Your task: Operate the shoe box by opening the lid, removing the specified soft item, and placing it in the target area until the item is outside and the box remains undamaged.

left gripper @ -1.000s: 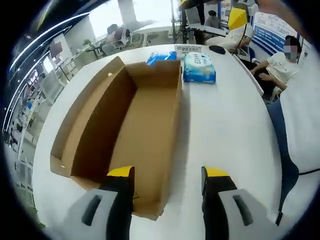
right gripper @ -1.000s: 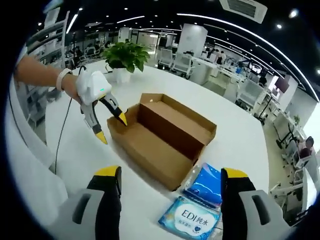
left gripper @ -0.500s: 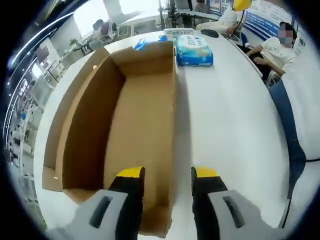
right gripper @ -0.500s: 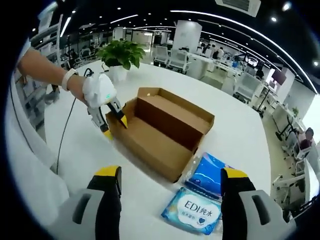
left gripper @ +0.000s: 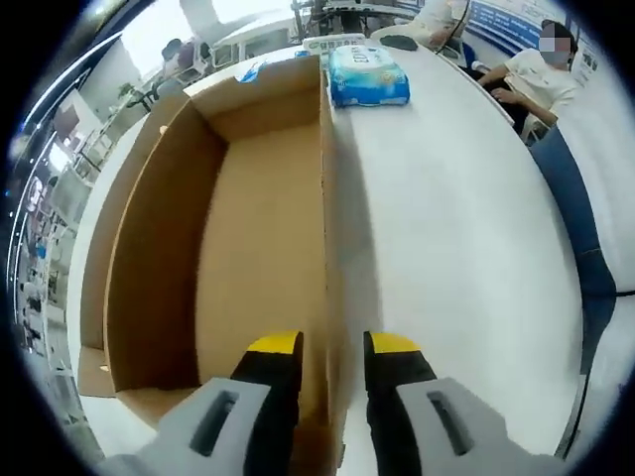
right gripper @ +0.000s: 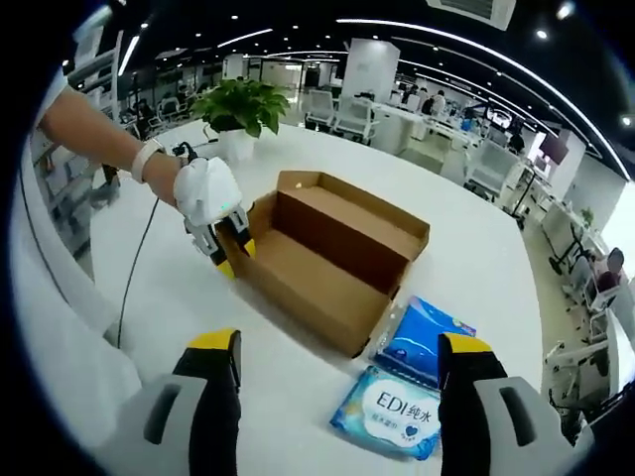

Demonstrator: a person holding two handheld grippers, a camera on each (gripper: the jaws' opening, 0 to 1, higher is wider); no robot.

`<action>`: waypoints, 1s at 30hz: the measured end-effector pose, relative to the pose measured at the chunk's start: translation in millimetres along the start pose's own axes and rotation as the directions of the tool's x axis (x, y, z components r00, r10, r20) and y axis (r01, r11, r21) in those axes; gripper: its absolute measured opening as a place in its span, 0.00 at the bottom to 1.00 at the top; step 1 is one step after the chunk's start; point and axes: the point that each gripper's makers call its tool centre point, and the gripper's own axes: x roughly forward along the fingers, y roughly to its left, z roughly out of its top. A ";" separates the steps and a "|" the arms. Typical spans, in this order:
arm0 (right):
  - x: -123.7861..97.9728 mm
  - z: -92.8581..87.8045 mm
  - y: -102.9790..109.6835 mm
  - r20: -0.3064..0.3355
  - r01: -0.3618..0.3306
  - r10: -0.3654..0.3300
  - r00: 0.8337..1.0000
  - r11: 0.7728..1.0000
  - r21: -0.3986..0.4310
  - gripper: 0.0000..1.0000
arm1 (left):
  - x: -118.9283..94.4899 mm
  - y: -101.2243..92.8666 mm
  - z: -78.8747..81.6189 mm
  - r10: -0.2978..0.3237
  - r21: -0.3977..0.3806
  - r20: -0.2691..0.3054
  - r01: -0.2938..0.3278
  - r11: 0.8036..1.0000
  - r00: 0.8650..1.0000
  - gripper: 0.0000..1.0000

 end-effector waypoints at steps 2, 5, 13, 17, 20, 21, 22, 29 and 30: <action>-0.7 -1.4 0.4 -0.004 0.001 -0.001 1.000 1.000 0.002 0.82 | 1.3 -1.1 0.1 -0.008 0.011 -0.003 0.008 1.000 1.000 0.17; -1.2 -2.8 1.9 -0.006 0.000 0.000 1.000 1.000 0.005 0.82 | 2.6 -0.6 0.6 -0.004 0.021 -0.004 0.004 1.000 1.000 0.16; -0.4 -3.2 4.9 -0.007 -0.005 0.005 1.000 1.000 0.015 0.82 | 6.0 -0.1 -0.5 -0.008 0.040 -0.011 0.009 0.999 1.000 0.07; 1.0 -3.8 7.3 -0.012 -0.012 0.012 1.000 1.000 0.010 0.82 | 7.3 -3.1 -0.9 -0.016 0.056 -0.014 0.017 0.998 1.000 0.04; 1.5 -2.1 8.7 -0.010 -0.016 0.016 1.000 1.000 0.008 0.82 | 8.2 -4.1 -1.5 -0.013 0.071 -0.013 0.013 0.997 1.000 0.03; 1.7 -1.0 8.6 -0.010 -0.017 0.017 1.000 1.000 0.004 0.82 | 8.0 -4.0 -1.8 -0.011 0.068 -0.012 0.012 0.998 1.000 0.03; 1.8 -0.4 8.3 -0.008 -0.016 0.016 1.000 1.000 0.001 0.82 | 8.1 -4.0 -1.8 -0.009 0.064 -0.010 0.010 0.998 1.000 0.03; -2.4 8.5 3.3 0.006 -0.005 0.005 1.000 0.999 -0.035 0.80 | 9.1 -5.7 -2.1 -0.018 0.047 -0.019 0.019 0.999 1.000 0.02; -3.5 12.3 2.1 0.016 -0.004 0.004 1.000 0.999 -0.038 0.80 | 9.2 -5.8 -2.0 -0.018 0.049 -0.020 0.019 0.999 1.000 0.02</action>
